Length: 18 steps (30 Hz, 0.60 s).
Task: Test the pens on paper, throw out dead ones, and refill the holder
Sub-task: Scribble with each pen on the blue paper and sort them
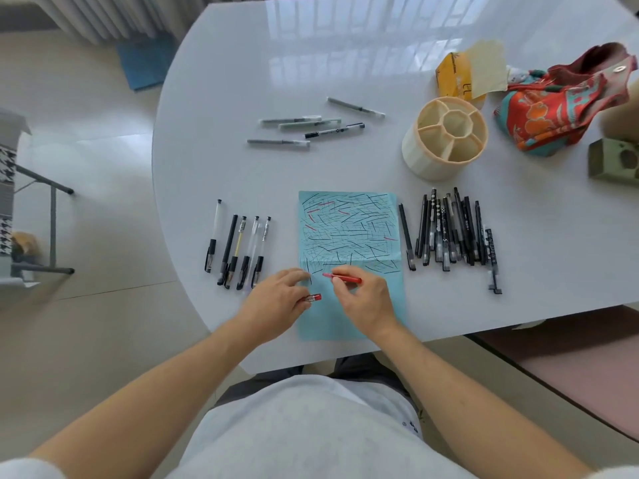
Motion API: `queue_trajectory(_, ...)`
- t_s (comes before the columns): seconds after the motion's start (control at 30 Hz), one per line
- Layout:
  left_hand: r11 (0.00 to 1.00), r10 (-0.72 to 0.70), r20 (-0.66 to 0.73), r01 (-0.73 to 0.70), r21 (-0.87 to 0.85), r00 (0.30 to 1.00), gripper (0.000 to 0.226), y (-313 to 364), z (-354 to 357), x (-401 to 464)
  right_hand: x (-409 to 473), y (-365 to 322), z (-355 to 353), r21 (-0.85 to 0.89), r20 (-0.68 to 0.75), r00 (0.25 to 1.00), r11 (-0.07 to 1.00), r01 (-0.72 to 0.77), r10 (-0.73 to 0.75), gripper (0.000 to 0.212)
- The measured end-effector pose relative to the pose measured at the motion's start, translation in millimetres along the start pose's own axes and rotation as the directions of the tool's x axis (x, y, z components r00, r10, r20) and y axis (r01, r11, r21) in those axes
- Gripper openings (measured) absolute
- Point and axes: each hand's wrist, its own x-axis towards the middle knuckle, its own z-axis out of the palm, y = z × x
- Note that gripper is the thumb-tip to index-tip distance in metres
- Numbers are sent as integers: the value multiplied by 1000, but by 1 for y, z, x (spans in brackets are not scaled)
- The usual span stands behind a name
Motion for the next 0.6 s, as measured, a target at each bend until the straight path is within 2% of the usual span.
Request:
queue_trajectory(0.1, 1000, -21, -8, 20, -11, 1000, 22, 3, -1, -1, 0, 1, 0, -104, 25, 999, 994, 42, -39, 24)
queue_trajectory(0.27, 999, -30, 8, 30, -31, 1000, 24, 2, -3, -1, 3, 4, -14, -93, -129, 991, 994, -60, 47, 19)
queue_trajectory(0.43, 995, -46, -46, 42, -88, 998, 22, 3, -7, 4, 0, 0, -23, 287, -146, 966, 944, -164, 212, 8)
queue_trajectory(0.53, 994, -43, -54, 37, -101, 998, 23, 5, -10, 6, -4, -7, -28, 461, -100, 967, 872, -166, 237, 5)
queue_trajectory(0.6, 994, -39, -55, 33, -102, 998, 24, 7, -11, 8, -7, -11, -31, 510, -43, 973, 842, -175, 228, 4)
